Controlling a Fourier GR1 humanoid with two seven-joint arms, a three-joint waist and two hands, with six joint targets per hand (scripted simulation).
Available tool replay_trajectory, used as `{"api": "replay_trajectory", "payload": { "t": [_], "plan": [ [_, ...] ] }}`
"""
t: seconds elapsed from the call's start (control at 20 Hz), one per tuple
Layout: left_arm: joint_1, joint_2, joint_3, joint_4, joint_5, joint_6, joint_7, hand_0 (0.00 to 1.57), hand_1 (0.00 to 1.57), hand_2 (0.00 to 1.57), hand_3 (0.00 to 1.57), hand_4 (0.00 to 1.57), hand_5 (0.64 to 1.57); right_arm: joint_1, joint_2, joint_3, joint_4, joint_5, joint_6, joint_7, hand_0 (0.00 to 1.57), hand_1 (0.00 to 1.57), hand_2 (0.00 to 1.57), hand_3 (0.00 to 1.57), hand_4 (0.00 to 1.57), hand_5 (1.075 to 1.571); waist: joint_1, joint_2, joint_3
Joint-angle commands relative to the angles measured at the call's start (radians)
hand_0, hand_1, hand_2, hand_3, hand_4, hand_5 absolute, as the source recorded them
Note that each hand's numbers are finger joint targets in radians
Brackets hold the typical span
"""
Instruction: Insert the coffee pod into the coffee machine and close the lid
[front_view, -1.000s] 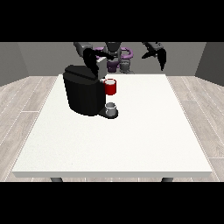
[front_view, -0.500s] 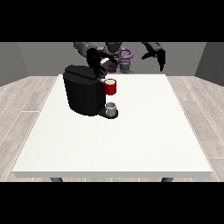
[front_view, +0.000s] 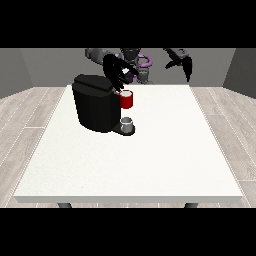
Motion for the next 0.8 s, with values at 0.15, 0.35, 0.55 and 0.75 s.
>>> {"api": "replay_trajectory", "payload": {
  "t": [0.15, 0.35, 0.55, 0.75],
  "plan": [
    [-0.049, 0.005, -0.028, 0.004, 0.001, -0.036, -0.007, 0.00, 0.00, 0.00, 0.00, 0.37, 1.571, -0.146, 0.042, 0.030, -0.091, -0.010, 0.015, -0.052, 0.00, 0.00, 0.00, 0.00, 0.00, 1.571, 0.166, 0.051, -0.0313],
    [-0.084, -0.024, -0.049, 0.002, -0.002, -0.029, -0.021, 0.00, 0.00, 0.00, 0.00, 0.42, 1.571, -0.162, 0.016, 0.009, -0.106, -0.006, 0.037, -0.045, 0.00, 0.00, 0.00, 0.00, 0.00, 1.571, 0.213, 0.100, -0.0308],
    [-0.126, -0.041, -0.069, -0.003, 0.002, -0.036, 0.004, 0.00, 0.00, 0.00, 0.00, 0.25, 1.571, -0.173, -0.015, -0.027, -0.124, -0.005, 0.039, -0.029, 0.00, 0.00, 0.00, 0.00, 0.00, 1.571, 0.255, 0.139, -0.0291],
    [-0.168, -0.022, -0.062, 0.005, 0.005, -0.053, -0.010, 0.00, 0.00, 0.00, 0.00, 0.28, 1.571, -0.169, -0.029, -0.069, -0.157, -0.036, 0.048, -0.003, 0.00, 0.00, 0.00, 0.00, 0.00, 1.571, 0.278, 0.170, -0.0291]
  ]
}}
